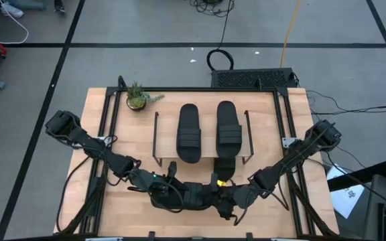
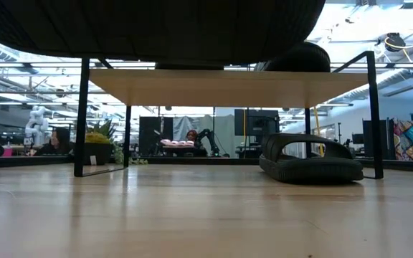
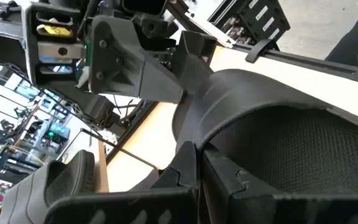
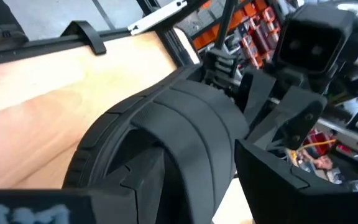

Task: Pick and place slides into the shelf
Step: Put the black slipper under the shelf

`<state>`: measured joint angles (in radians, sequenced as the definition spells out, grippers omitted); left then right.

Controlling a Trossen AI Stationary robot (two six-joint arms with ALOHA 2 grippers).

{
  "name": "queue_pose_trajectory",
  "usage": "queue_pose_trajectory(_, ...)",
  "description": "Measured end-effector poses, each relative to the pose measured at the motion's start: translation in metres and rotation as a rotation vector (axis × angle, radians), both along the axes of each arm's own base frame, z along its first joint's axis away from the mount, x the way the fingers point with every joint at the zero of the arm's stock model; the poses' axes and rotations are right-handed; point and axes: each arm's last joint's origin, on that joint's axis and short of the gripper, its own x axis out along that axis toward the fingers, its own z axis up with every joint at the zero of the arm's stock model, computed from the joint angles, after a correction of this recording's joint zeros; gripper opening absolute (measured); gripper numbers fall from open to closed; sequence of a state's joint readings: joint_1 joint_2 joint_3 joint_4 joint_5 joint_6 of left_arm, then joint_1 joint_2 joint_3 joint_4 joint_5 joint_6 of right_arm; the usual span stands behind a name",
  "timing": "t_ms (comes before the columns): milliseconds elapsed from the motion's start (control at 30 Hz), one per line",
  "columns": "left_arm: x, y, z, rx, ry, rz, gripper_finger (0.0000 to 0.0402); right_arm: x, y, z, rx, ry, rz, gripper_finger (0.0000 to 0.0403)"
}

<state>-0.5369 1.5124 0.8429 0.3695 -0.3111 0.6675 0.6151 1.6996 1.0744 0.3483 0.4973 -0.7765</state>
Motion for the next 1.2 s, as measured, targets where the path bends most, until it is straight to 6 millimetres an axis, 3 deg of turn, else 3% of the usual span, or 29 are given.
queue_pose_trajectory(567, 0.002, 0.003, 0.0, -0.046, 0.006, -0.03, 0.0, 0.019, 0.0, -0.014, -0.031, -0.099, 0.062, 0.0175)
queue_pose_trajectory(767, 0.003, 0.002, -0.001, -0.062, 0.012, -0.022, 0.0, 0.022, -0.003, -0.012, 0.015, -0.116, 0.085, 0.0122)
queue_pose_trajectory(1000, 0.005, 0.0, -0.009, -0.048, 0.032, -0.015, 0.0, 0.024, -0.008, -0.015, 0.051, -0.082, 0.095, 0.0014)
queue_pose_trajectory(1200, -0.004, -0.005, -0.007, 0.034, 0.036, 0.066, 0.0013, 0.02, -0.005, -0.016, -0.033, -0.063, 0.017, 0.0005)
